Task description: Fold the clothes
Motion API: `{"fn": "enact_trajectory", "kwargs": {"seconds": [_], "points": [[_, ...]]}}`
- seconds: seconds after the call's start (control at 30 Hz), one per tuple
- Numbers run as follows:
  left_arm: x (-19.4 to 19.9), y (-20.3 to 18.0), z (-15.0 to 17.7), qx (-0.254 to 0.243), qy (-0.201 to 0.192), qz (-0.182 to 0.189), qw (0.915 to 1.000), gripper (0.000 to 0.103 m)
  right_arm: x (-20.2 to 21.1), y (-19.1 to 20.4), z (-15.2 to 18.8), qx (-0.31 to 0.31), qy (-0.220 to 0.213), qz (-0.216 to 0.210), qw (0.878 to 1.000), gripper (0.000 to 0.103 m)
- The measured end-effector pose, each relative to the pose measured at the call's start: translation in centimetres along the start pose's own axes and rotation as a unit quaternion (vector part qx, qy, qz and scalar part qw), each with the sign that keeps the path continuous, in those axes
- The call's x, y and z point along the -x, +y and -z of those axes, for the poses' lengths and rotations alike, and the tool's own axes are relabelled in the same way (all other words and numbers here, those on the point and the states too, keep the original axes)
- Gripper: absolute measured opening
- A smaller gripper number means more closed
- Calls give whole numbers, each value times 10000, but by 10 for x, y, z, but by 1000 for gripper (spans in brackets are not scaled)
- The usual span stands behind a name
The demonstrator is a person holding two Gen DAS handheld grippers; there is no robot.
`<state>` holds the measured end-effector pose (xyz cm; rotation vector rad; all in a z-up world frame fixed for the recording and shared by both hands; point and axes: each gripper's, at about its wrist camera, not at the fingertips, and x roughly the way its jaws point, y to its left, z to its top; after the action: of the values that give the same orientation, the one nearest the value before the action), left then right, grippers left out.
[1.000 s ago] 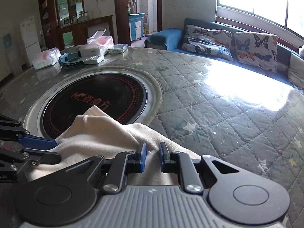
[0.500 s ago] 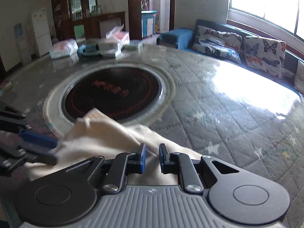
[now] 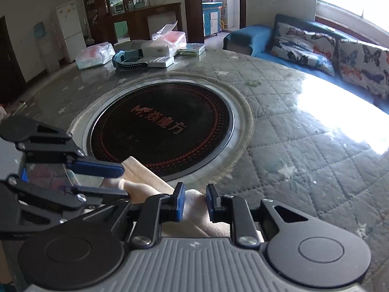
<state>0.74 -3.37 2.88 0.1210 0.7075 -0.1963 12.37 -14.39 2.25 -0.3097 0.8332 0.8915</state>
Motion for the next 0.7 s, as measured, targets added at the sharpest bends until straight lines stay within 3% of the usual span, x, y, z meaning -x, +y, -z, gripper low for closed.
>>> {"fn": "enact_trajectory", "kwargs": {"seconds": [0.2,0.37,0.5,0.6,0.63,0.7], "points": [[-6,3,1,-53,-11,-196,9998,4,-3,-10,-1,-271,24,-216,9994,19],[-3,13,-2,181,-38,-314,9993,4,-1,-10,0,-221,-52,-250,9994,12],[11,9,-6,240,-202,56,9995,6,0,-15,0,-344,-36,-316,9989,7],[17,0,-7,104,-281,258,9992,6,1,-22,-2,-491,7,-419,9979,19],[17,-4,-8,61,-296,324,9990,6,2,-23,-2,-511,-20,-424,9978,28],[15,-9,-8,1,-287,439,9986,7,2,-23,-3,-489,4,-489,9976,28]]}}
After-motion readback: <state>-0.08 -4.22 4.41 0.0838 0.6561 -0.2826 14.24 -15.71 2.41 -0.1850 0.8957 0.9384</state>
